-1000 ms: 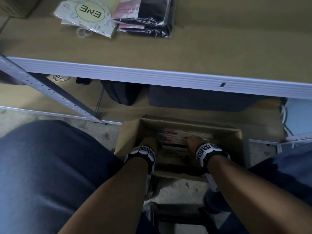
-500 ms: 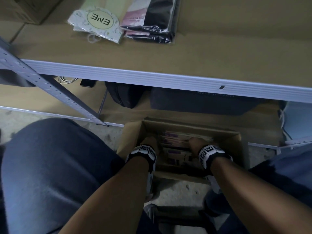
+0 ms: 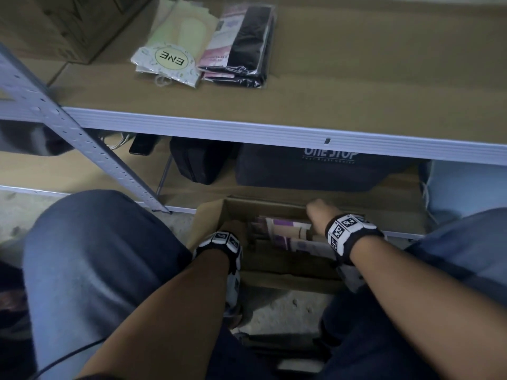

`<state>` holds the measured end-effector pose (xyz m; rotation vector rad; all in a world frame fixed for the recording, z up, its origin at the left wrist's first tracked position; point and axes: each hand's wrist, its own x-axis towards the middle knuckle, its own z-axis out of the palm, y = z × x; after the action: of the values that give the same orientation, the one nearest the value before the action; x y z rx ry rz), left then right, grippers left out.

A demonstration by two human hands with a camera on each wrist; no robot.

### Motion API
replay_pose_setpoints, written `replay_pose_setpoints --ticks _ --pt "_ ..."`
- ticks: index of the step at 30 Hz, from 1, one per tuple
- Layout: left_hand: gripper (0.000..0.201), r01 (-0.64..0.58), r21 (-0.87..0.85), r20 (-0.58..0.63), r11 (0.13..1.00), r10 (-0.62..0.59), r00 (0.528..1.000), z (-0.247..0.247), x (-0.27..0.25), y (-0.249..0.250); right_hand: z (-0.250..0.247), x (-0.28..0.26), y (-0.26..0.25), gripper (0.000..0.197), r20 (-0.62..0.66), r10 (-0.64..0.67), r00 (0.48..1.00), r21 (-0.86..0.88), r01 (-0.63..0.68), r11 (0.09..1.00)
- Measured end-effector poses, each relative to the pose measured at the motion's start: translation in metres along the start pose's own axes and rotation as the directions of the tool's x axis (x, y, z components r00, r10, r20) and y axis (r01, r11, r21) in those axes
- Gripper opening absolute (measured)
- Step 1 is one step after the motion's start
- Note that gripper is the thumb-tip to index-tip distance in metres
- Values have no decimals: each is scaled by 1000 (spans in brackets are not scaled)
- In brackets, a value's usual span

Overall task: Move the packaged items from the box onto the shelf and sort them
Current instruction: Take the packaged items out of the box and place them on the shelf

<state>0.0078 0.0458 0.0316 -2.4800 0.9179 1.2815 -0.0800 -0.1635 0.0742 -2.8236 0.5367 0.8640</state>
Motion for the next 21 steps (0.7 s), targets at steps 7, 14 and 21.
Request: replay_pose_setpoints --ticks 7,14,21 --pt "29 32 -39 -156 999 -38 987 4 18 12 -25 -35 14 18 -156 47 987 52 -40 998" --pt "28 41 -64 -108 997 -48 993 9 45 36 -45 -71 31 15 -269 118 956 150 -80 986" --pt "36 -65 63 -82 996 70 994 3 49 69 -62 -99 62 12 -324 176 929 177 -124 976"
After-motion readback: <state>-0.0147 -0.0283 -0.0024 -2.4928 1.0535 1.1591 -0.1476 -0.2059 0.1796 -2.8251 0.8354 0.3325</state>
